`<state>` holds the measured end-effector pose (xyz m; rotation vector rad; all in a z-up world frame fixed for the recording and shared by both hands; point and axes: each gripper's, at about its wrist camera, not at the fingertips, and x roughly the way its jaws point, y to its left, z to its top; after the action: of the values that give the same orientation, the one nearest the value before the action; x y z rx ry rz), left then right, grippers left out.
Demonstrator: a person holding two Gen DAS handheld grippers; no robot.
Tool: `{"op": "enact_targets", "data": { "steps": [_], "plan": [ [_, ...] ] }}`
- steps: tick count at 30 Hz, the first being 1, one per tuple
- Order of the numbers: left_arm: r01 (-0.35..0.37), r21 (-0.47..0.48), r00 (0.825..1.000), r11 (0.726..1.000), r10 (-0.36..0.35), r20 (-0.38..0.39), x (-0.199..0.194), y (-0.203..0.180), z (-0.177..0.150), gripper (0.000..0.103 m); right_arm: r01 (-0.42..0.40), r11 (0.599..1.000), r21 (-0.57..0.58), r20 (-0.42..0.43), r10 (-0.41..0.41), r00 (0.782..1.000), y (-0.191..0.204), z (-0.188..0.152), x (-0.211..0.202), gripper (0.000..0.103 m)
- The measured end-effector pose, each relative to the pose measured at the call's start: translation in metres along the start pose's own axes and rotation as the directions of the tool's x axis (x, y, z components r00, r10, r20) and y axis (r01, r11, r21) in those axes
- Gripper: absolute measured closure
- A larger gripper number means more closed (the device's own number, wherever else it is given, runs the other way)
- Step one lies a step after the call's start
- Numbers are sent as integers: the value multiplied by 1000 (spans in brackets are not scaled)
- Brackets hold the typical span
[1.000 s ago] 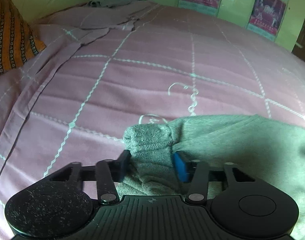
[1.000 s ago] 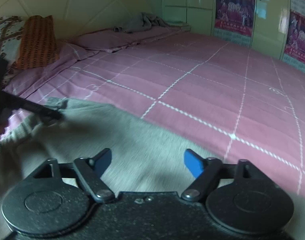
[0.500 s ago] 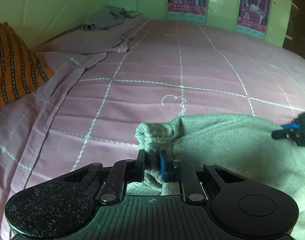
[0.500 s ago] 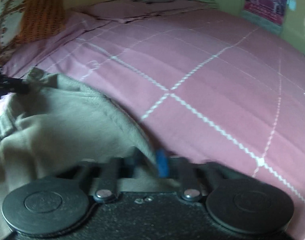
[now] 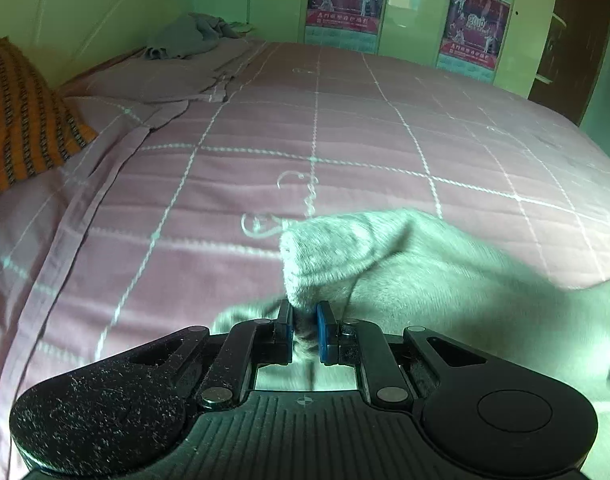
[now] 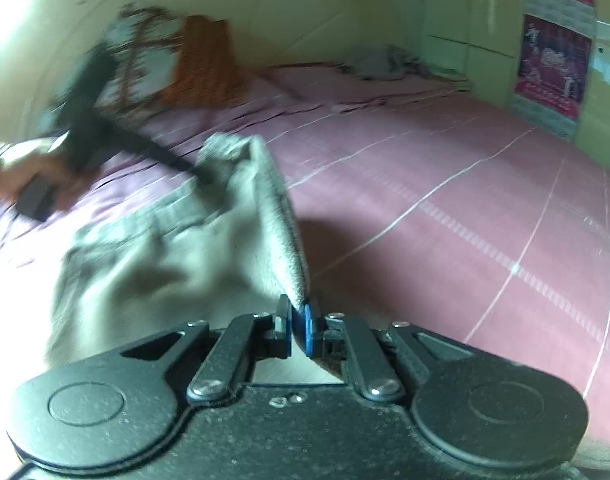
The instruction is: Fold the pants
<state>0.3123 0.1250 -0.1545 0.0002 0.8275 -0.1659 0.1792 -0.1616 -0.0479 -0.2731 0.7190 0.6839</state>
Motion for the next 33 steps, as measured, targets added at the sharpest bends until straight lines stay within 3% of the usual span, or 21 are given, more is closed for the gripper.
{"op": "enact_targets", "data": {
  "steps": [6, 7, 9, 12, 13, 15, 16, 17, 19, 22, 25, 29, 33],
  "plan": [
    [-84, -5, 995, 996, 84, -59, -41, -9, -49, 91, -63, 997, 45, -113, 67, 991, 58, -60, -3, 96],
    [-88, -24, 992, 996, 85, -93, -45, -7, -56, 91, -48, 998, 33, -133, 52, 990, 65, -66, 2, 90],
    [-80, -90, 986, 993, 66, -152, -57, 2, -71, 91, -24, 997, 67, -160, 35, 986, 69, -74, 9, 87],
    [-49, -204, 982, 978, 10, -187, -85, 18, -87, 88, 2, 987, 160, -124, 18, 992, 65, -65, -4, 80],
    [-47, -263, 980, 964, -7, -200, -94, 25, -92, 83, 1, 981, 194, -105, 20, 994, 64, -65, -13, 79],
    [-37, -384, 978, 922, -45, -203, -110, 38, -105, 54, 14, 965, 262, -93, 11, 996, 57, -64, -26, 73],
    [-12, -446, 982, 895, -72, -172, -119, 44, -110, 27, 20, 955, 295, -93, 8, 996, 54, -66, -30, 73],
    [19, -502, 987, 865, -97, -130, -126, 47, -116, 16, 25, 945, 327, -91, 6, 996, 52, -69, -32, 73],
    [72, -587, 987, 806, -143, -74, -133, 51, -121, 16, 43, 919, 392, -103, -3, 995, 47, -75, -35, 73],
    [103, -626, 980, 773, -185, -67, -121, 42, -122, 17, 54, 863, 502, -108, 0, 994, 36, -92, -36, 73],
    [131, -671, 965, 729, -248, -81, -100, 31, -130, 47, 65, 834, 548, -113, -3, 994, 36, -104, -32, 73],
    [89, -730, 956, 678, -265, -129, -71, 22, -143, 49, 80, 786, 614, -119, -8, 993, 32, -118, -31, 73],
    [86, -766, 968, 637, -236, -88, -51, 21, -151, 49, 79, 723, 686, -113, -2, 994, 21, -134, -27, 73]
  ]
}}
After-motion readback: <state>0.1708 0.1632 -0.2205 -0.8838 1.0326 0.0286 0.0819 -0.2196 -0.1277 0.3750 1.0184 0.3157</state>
